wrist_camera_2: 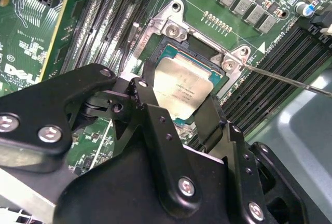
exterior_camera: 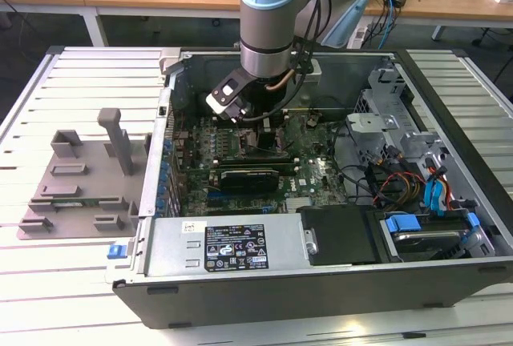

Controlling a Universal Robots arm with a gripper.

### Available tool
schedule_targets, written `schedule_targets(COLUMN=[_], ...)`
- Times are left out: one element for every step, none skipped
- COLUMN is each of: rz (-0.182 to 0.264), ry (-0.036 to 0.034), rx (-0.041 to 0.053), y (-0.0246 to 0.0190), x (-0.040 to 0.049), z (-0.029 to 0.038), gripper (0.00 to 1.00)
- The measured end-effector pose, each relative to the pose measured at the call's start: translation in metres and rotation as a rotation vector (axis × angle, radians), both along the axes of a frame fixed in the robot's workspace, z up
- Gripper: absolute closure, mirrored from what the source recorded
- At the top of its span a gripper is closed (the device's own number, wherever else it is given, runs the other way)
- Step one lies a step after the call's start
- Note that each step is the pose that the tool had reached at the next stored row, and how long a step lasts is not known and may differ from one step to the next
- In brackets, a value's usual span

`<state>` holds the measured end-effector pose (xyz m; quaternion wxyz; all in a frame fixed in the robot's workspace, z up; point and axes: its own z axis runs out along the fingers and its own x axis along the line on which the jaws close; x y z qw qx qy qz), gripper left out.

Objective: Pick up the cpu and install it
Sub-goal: 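Place the cpu into insertion slot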

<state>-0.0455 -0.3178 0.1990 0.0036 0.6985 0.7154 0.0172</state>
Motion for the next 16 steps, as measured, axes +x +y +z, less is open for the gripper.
schedule_targets(rz=[-0.001, -0.001, -0.001, -0.001, -0.001, -0.001, -0.001, -0.001, -0.001, -0.001, -0.001, -0.001, -0.001, -0.001, -0.001, -0.001], ry=[0.0000, -0.0001, 0.0000, -0.0001, 0.0000, 0.0000, -0.0003, -0.0002, -0.0001, 0.0000, 0.0000, 0.0000, -0.0001, -0.0001, -0.0001, -0.0001], rx=[0.0000, 0.0000, 0.0000, 0.0000, -0.0001, 0.0000, 0.0000, 0.0001, 0.0000, 0.0000, 0.0000, 0.0012, 0.0025, 0.0038, 0.0044, 0.0049], y=[0.0000, 0.0000, 0.0000, 0.0000, 0.0000, 0.0000, 0.0000, 0.0000, 0.0000, 0.0000, 0.0000, 0.0002, 0.0004, 0.0006, 0.0006, 0.0006], x=[0.0000, 0.0000, 0.0000, 0.0000, 0.0000, 0.0000, 0.0000, 0.0000, 0.0000, 0.0000, 0.0000, 0.0000, 0.0000, 0.0000, 0.0000, 0.0000], z=[0.0000, 0.0000, -0.0001, -0.0002, -0.0002, -0.0002, -0.0003, -0.0003, -0.0003, -0.0003, -0.0003, -0.0003, -0.0003, -0.0003, -0.0004, -0.0003], gripper=[0.45, 0.45, 0.45, 0.45, 0.45, 0.45, 0.45, 0.44, 0.38, 0.38, 0.38, 0.38, 0.38, 0.38, 0.38, 0.38])
